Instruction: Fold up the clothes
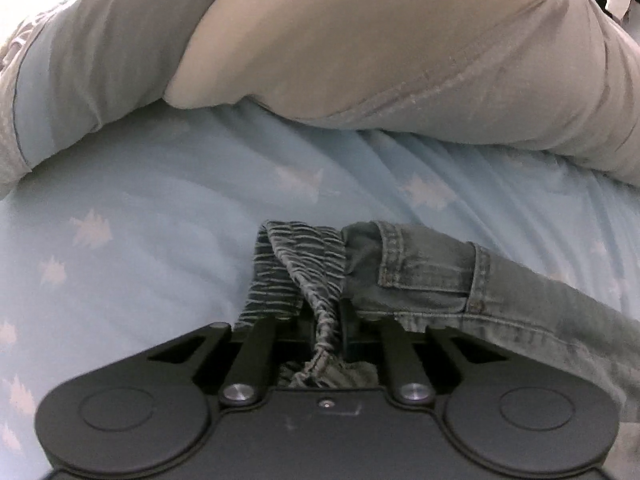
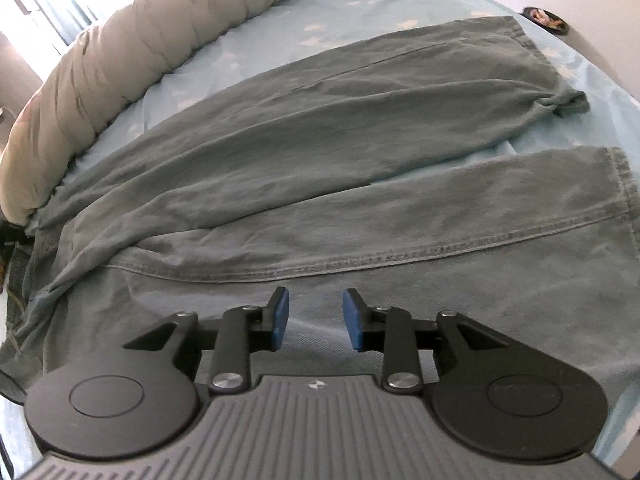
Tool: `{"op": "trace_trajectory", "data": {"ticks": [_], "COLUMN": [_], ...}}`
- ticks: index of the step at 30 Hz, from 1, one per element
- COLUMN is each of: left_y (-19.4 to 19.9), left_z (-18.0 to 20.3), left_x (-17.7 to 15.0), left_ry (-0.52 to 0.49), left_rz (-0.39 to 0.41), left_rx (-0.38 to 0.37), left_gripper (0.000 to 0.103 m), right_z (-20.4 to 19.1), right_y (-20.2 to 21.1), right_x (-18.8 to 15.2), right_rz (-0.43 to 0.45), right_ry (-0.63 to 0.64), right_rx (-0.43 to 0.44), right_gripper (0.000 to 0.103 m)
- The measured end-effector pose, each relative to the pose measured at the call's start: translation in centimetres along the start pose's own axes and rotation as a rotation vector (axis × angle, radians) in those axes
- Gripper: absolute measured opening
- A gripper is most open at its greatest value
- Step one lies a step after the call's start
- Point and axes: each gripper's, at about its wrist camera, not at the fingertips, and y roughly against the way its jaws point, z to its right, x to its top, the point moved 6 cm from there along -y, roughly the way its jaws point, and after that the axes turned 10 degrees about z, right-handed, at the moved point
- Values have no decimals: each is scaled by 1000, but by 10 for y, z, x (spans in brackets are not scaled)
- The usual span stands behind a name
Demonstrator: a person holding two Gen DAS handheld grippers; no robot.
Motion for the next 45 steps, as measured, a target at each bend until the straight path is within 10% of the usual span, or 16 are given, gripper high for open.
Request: {"op": "trace_trajectory", "data": {"ticks": [8, 26, 45], "left_y": [86, 257, 260], "left_z": [17, 57, 57], "left_x": [-7, -105, -175], "left_ry": [68, 237, 291], "left_rz": [7, -149, -320], "left_rx": [4, -2, -27], "left_gripper": [59, 67, 79], "right_z": [34, 110, 121], "right_y": [28, 105, 141], "right_x": [31, -6, -45], "right_rz": [-10, -68, -7], "right_ry": [-54, -436, -777], "right_rx": [-44, -172, -292], "right_gripper": [32, 37, 54]}}
